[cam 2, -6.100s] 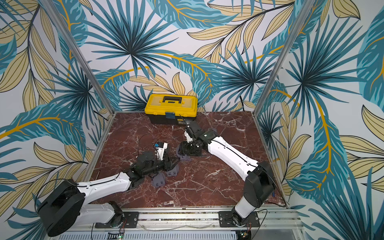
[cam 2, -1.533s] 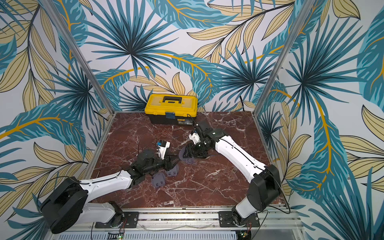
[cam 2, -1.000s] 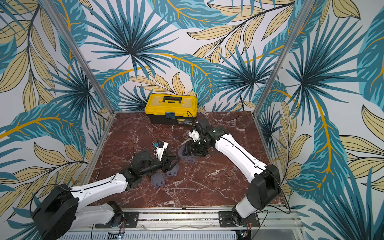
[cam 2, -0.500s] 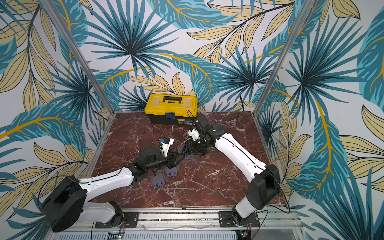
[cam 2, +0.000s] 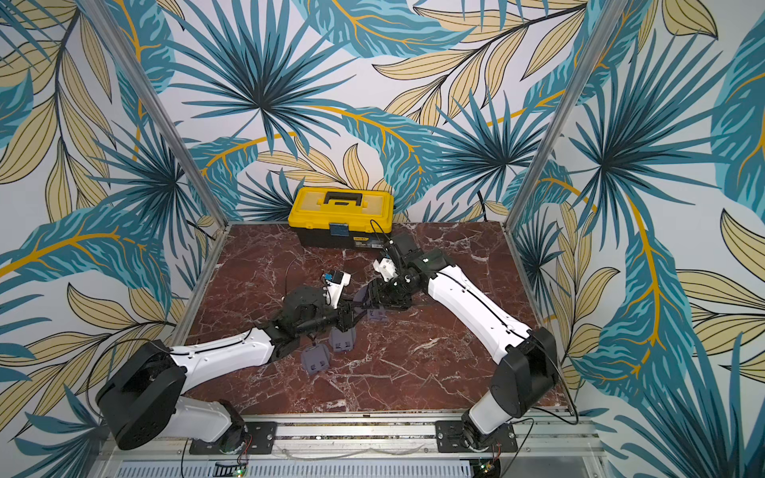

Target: Open the phone stand

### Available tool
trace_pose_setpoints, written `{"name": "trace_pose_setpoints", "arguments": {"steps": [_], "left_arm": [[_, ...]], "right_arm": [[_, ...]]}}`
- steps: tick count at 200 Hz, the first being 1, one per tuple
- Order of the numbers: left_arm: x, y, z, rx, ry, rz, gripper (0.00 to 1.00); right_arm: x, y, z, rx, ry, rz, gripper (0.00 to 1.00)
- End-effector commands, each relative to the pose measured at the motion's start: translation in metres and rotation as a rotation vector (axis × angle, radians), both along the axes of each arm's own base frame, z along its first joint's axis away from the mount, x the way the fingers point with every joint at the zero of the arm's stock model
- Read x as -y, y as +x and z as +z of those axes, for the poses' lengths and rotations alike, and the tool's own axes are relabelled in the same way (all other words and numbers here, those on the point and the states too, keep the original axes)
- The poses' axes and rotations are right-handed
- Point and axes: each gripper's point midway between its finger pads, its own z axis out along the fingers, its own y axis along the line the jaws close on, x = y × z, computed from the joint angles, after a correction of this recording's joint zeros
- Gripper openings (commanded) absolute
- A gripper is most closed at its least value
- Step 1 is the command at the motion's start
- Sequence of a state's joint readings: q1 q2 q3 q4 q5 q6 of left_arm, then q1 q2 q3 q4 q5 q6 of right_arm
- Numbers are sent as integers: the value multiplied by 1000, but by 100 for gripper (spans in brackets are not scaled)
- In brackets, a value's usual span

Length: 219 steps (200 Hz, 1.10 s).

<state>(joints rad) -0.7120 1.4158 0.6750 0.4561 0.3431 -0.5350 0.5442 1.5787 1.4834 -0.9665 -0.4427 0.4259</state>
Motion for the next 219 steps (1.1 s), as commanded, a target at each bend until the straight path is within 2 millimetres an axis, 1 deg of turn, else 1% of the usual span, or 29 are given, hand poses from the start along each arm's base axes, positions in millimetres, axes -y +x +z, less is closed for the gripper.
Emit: {"name": "trace_pose_setpoints", "arguments": {"steps": [1, 24, 70, 83, 96, 129, 148, 183, 194, 219], "left_arm": [[2, 7, 26, 66, -48, 22, 33], [0, 6, 30, 76, -54, 25, 30], [2, 6, 32, 82, -63, 17, 19], [3, 5, 33, 84, -69, 12, 14], [3, 5, 35, 86, -75, 10, 12], [3, 4, 40, 101, -82, 5, 7], [3, 3, 44, 112, -87, 3, 0], [1, 1, 51, 131, -96, 0, 0], [0, 0, 53, 136, -99, 1, 0], [-3, -2, 56, 143, -103, 2, 0]], "right_arm": [[-3, -3, -2, -5, 12, 15, 33], [-5, -2, -2, -6, 19, 13, 33], [-8, 0, 0, -5, 35, 10, 34], [-8, 0, -1, -6, 34, 9, 36], [-8, 1, -2, -9, 31, 3, 38], [-9, 1, -1, -6, 43, 1, 46], [-9, 2, -1, -2, 44, -4, 52], [-9, 7, 0, 20, 48, -26, 65], [-6, 12, 3, 48, 41, -53, 71], [0, 24, 13, 119, 41, -116, 78]]}}
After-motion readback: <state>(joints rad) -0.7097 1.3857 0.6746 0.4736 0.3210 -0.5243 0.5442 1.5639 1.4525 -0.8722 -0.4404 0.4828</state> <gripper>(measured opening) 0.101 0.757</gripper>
